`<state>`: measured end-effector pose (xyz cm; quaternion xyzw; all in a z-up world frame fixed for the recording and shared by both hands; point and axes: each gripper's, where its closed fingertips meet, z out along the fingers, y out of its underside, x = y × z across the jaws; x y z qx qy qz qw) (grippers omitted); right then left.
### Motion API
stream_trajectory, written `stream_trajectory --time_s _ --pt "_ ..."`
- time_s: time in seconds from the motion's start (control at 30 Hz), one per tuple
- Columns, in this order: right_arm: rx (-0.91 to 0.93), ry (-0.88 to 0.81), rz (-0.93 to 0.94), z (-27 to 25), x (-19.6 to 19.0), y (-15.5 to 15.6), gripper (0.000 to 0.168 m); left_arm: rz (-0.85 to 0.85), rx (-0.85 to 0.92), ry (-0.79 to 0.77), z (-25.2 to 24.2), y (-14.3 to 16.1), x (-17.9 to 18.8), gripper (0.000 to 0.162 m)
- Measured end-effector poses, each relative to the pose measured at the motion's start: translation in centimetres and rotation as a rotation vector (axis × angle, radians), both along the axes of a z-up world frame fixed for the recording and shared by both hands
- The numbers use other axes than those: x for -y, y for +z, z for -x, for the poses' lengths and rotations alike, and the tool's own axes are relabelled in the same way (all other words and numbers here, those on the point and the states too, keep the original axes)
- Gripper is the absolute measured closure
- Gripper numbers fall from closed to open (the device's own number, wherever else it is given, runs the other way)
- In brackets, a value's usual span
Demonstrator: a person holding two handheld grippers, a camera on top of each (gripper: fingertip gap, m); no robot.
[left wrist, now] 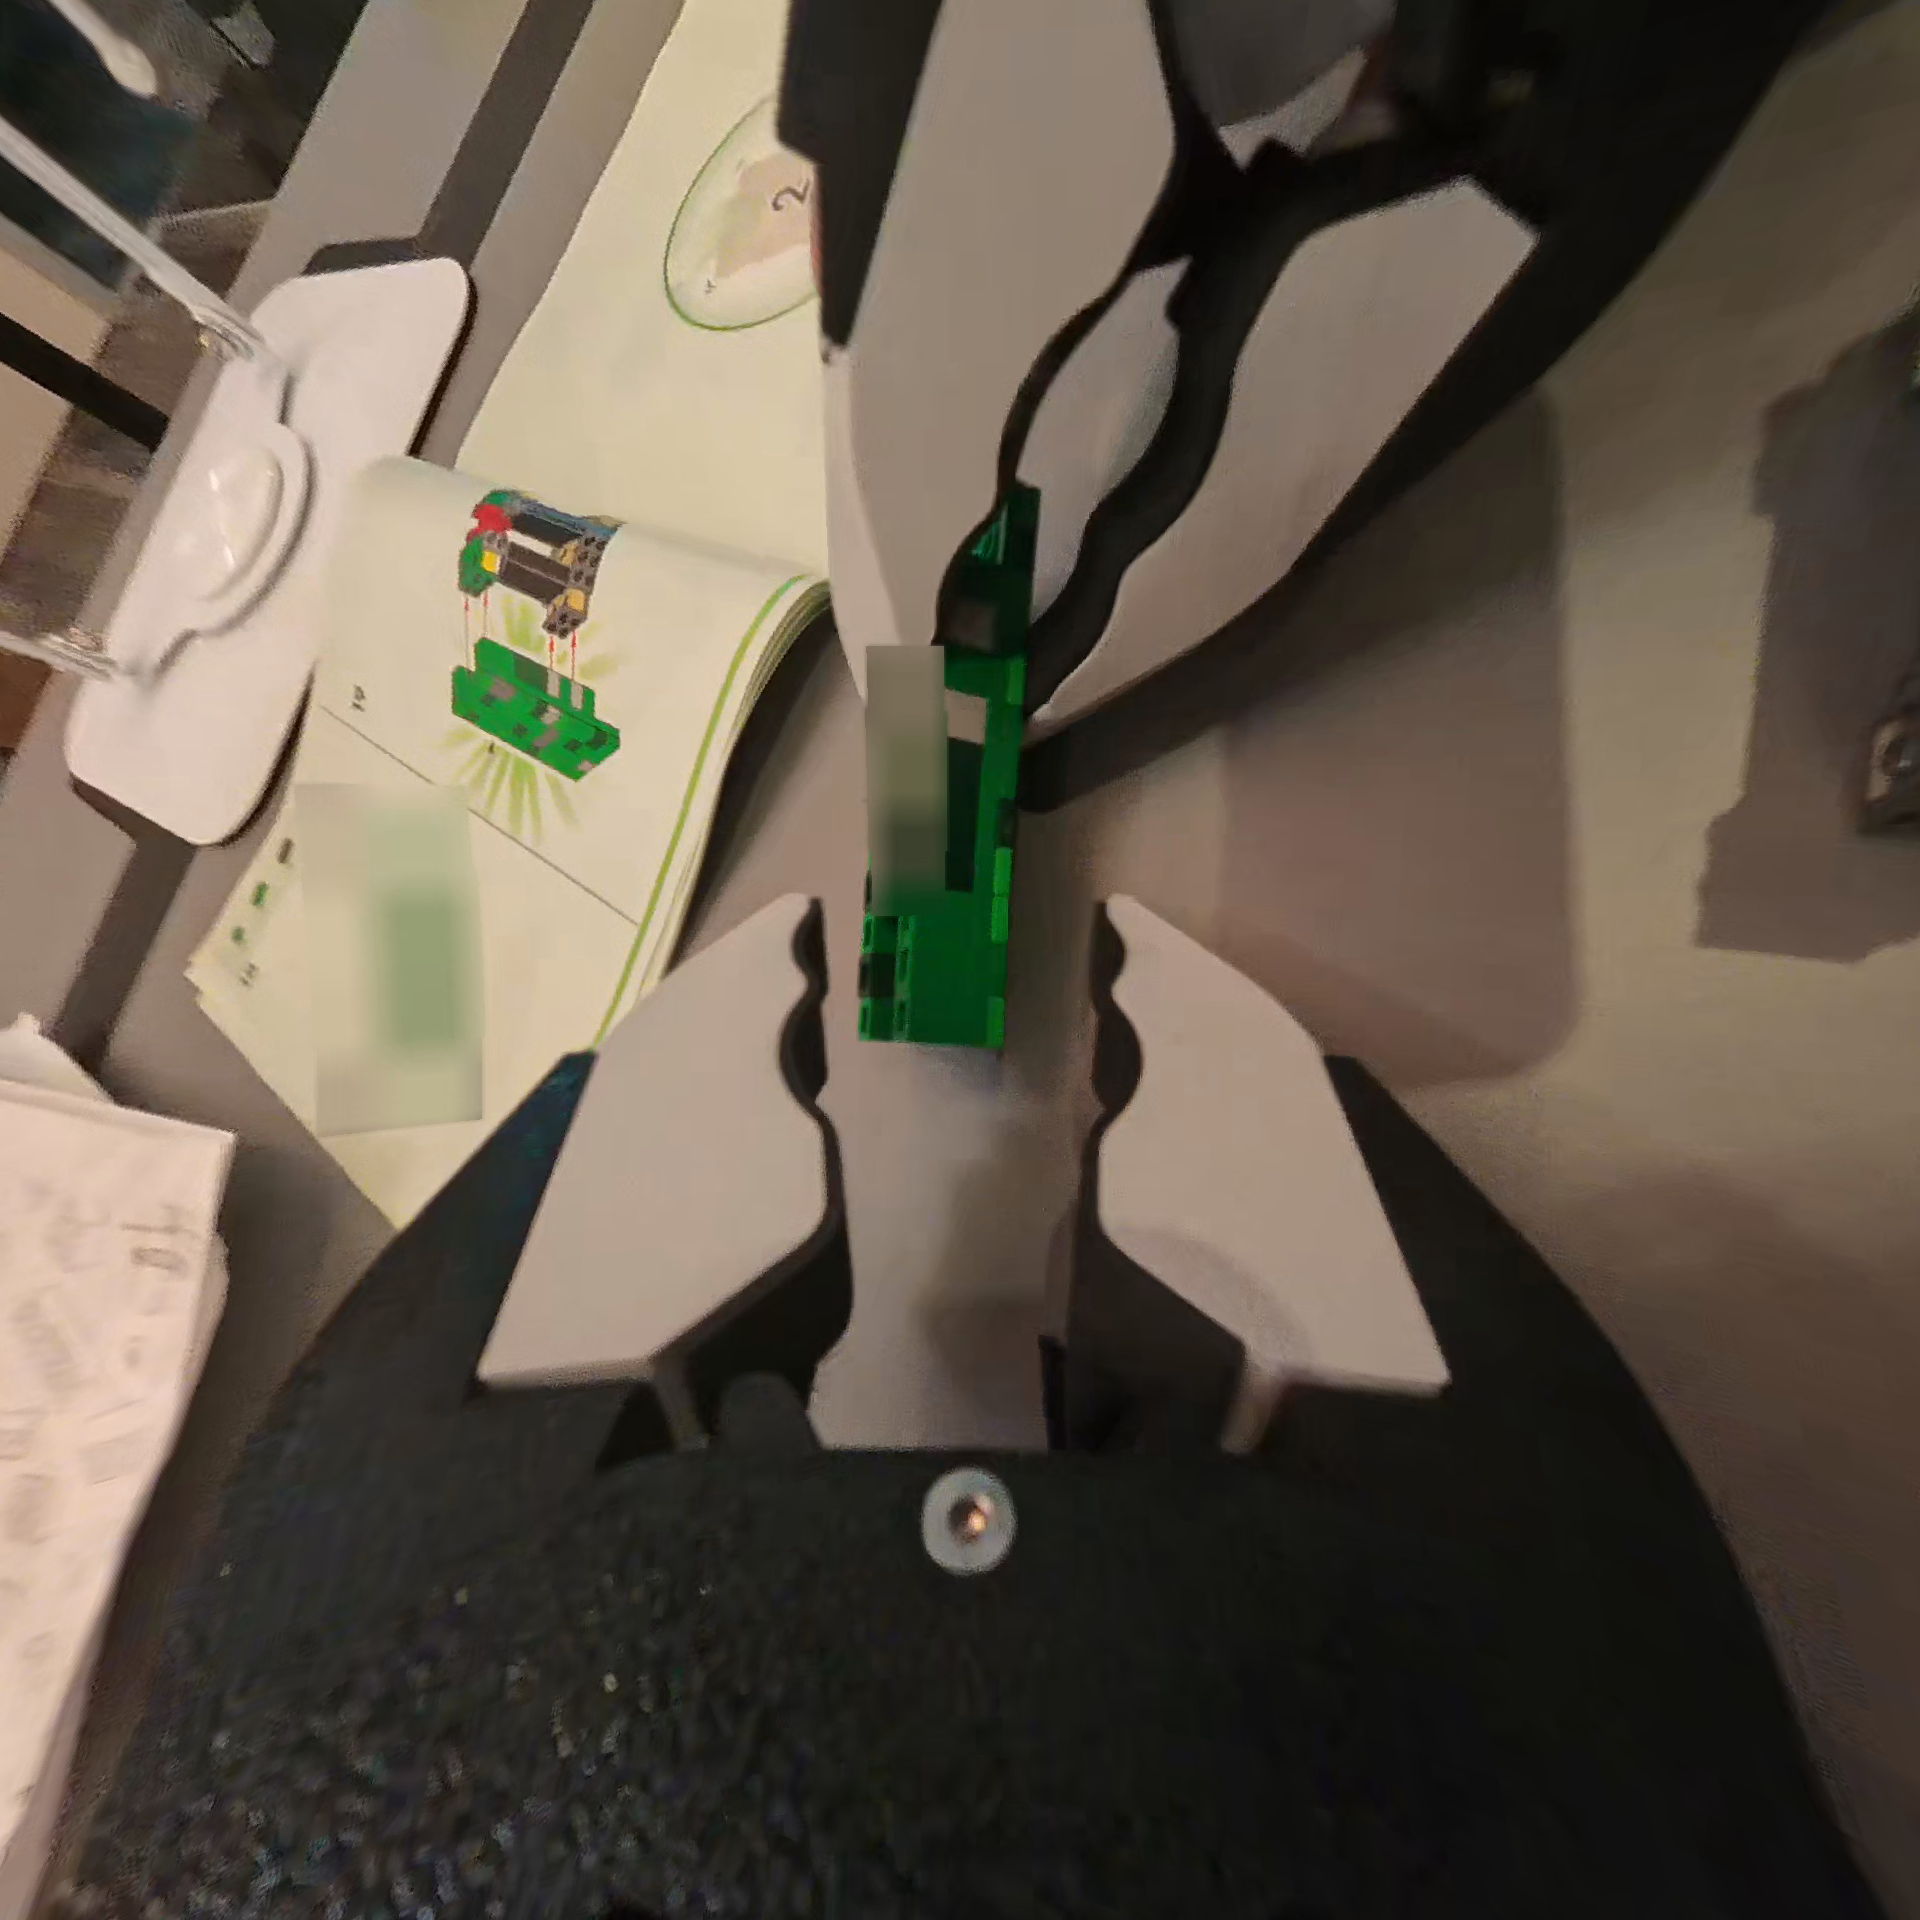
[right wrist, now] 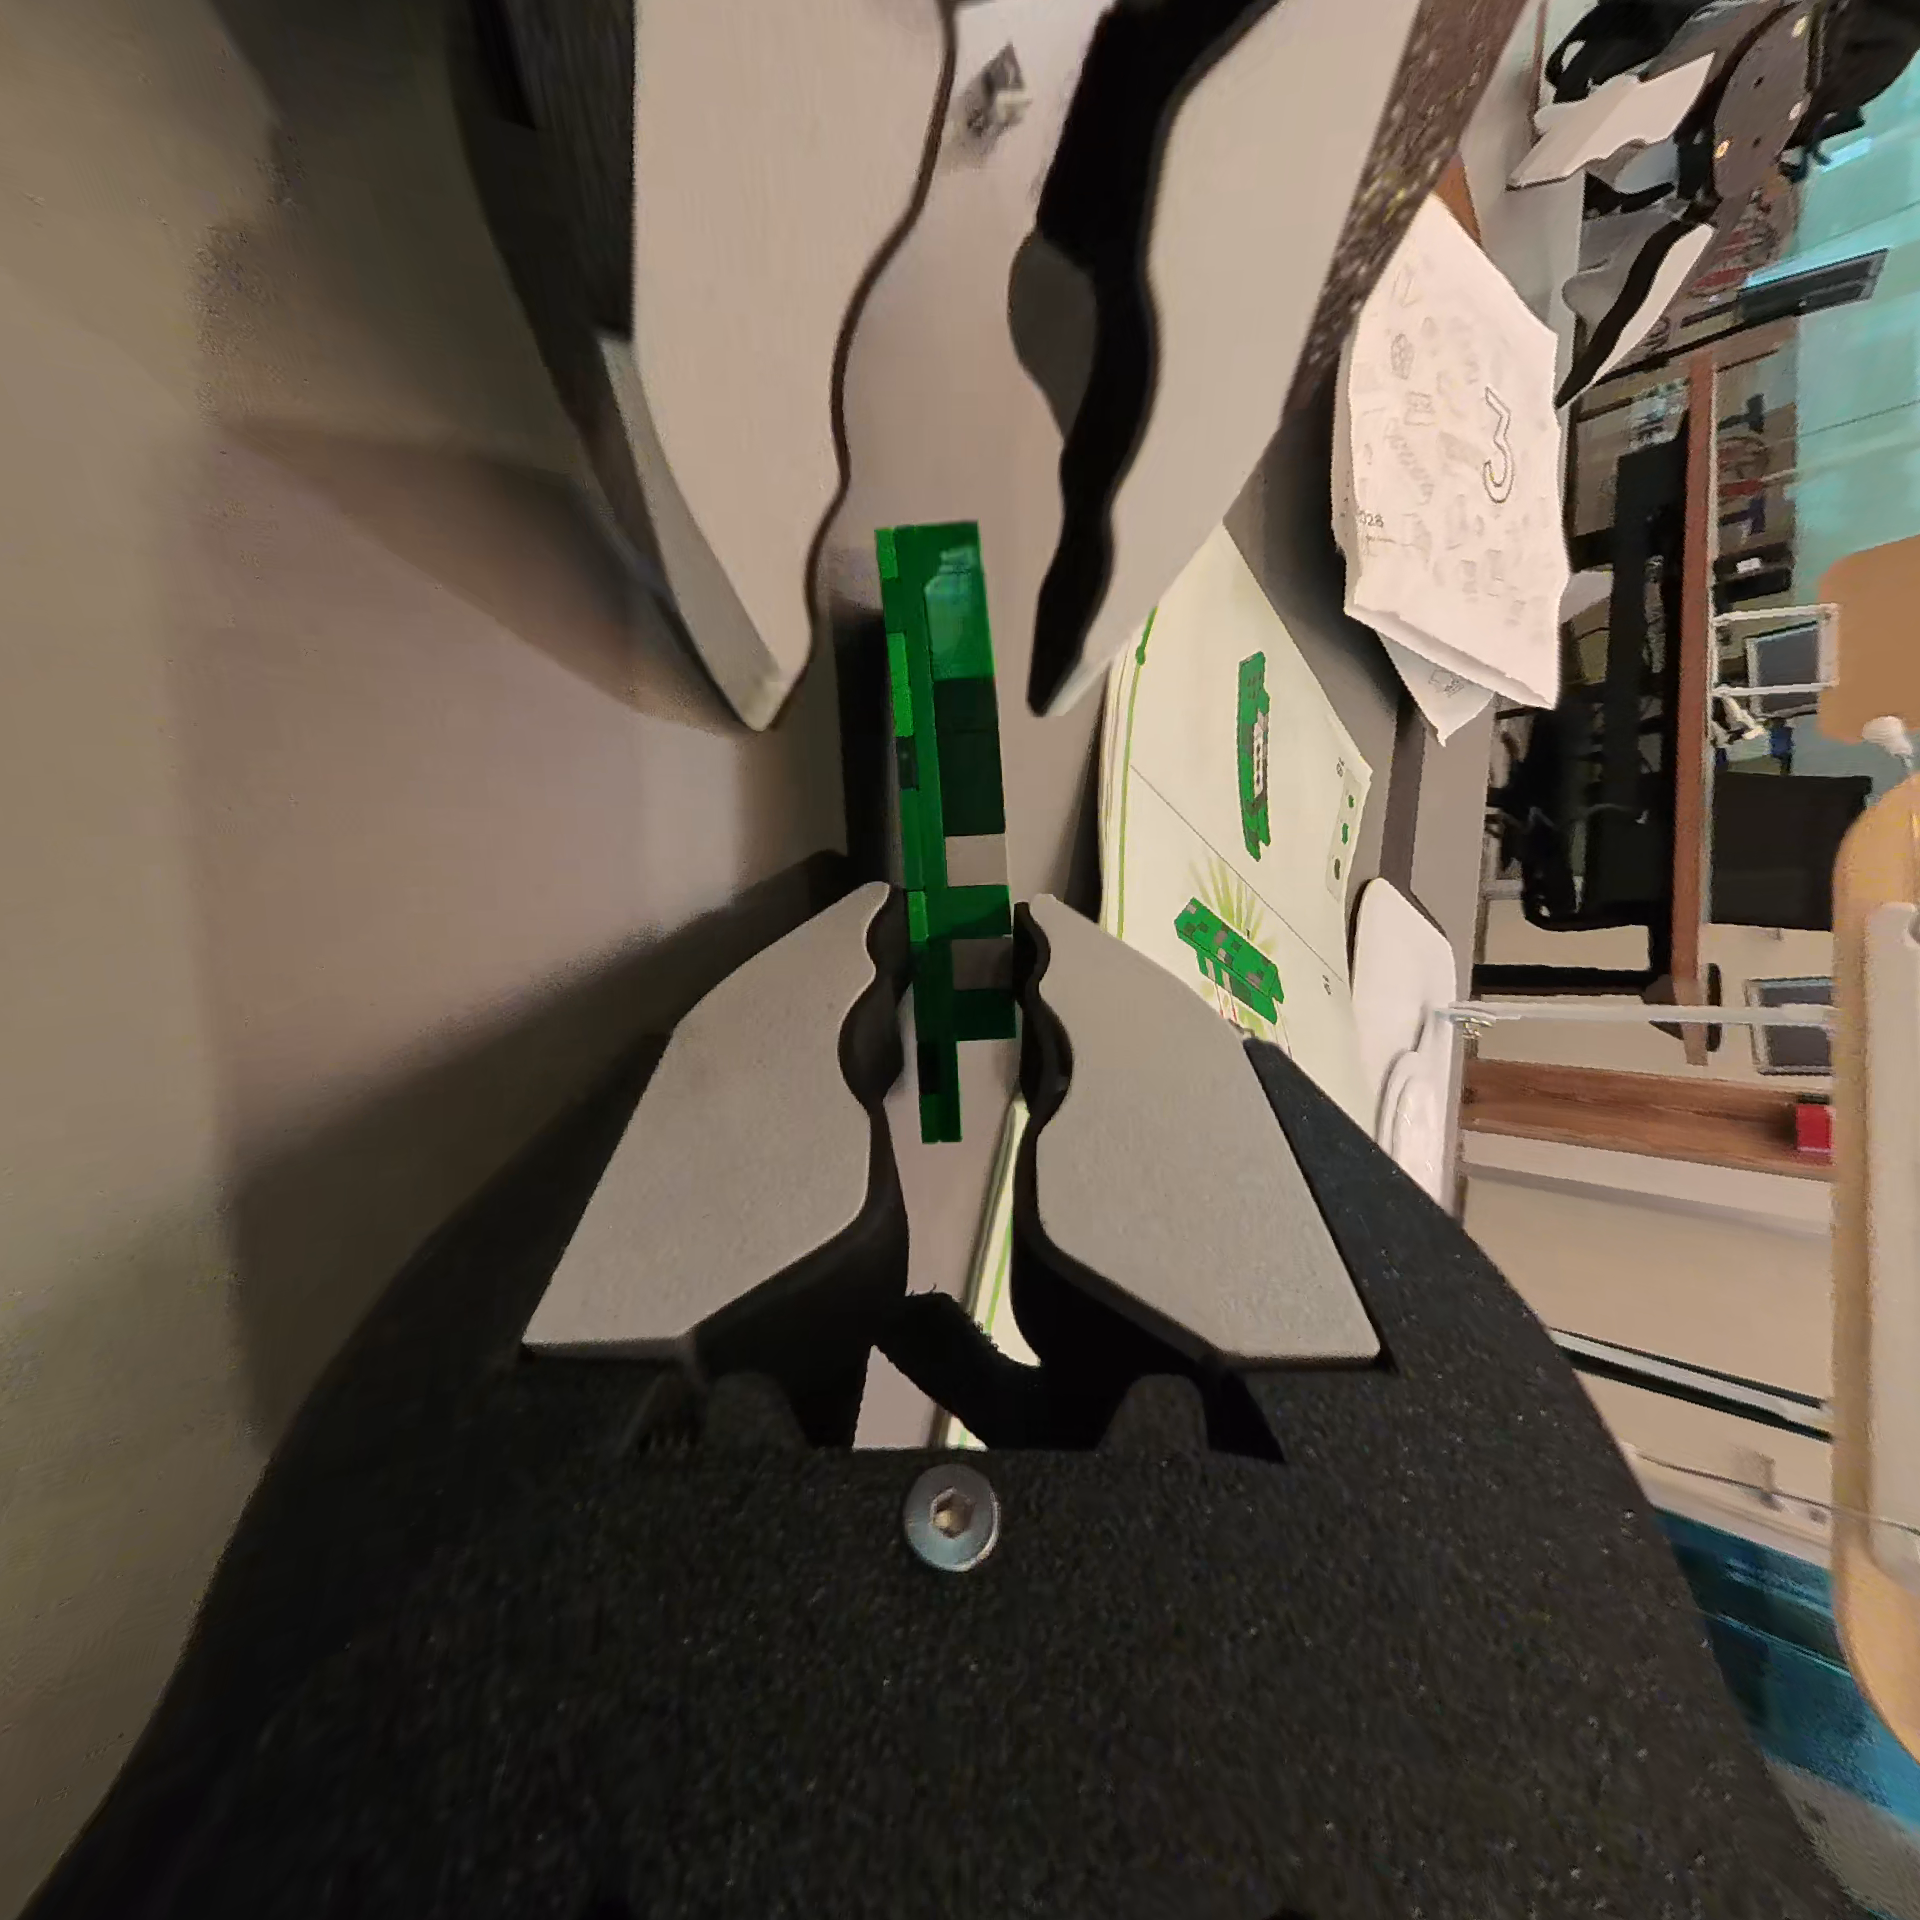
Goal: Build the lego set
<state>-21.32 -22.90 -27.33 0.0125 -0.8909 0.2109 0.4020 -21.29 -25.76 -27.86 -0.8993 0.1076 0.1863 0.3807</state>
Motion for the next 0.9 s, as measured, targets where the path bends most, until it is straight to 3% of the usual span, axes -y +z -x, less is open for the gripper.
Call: stream_trajectory --time_s 0.1,0.17,0.33,0.57,0.7,0.9 --pt "0.031 0.003 0.021 -0.2 0.1 -0.1 0.151 0.028 -0.075 0.012 0.6 -0.3 0.1 0.14" --pt "0.033 0.005 0.046 -0.2 0.1 0.0 0.15 0.021 -0.073 0.013 0.6 -0.3 0.1 0.142" --pt "0.065 -0.056 0.029 0.3 -0.3 -0.1 0.122 0.0 0.003 0.021 0.5 -0.3 0.0 0.144" --pt "0.06 -0.074 -0.053 0.4 -0.4 -0.8 0.146 -0.04 0.039 0.009 0.1 -0.1 -0.2 0.143" --pt "0.048 -0.079 -0.075 0.5 -0.6 -0.9 0.151 -0.093 0.027 -0.033 -0.3 0.7 -0.8 0.127" --pt "0.083 -0.079 -0.067 0.3 -0.5 -0.9 0.15 -0.037 -0.098 -0.073 0.0 0.1 -1.1 0.142"
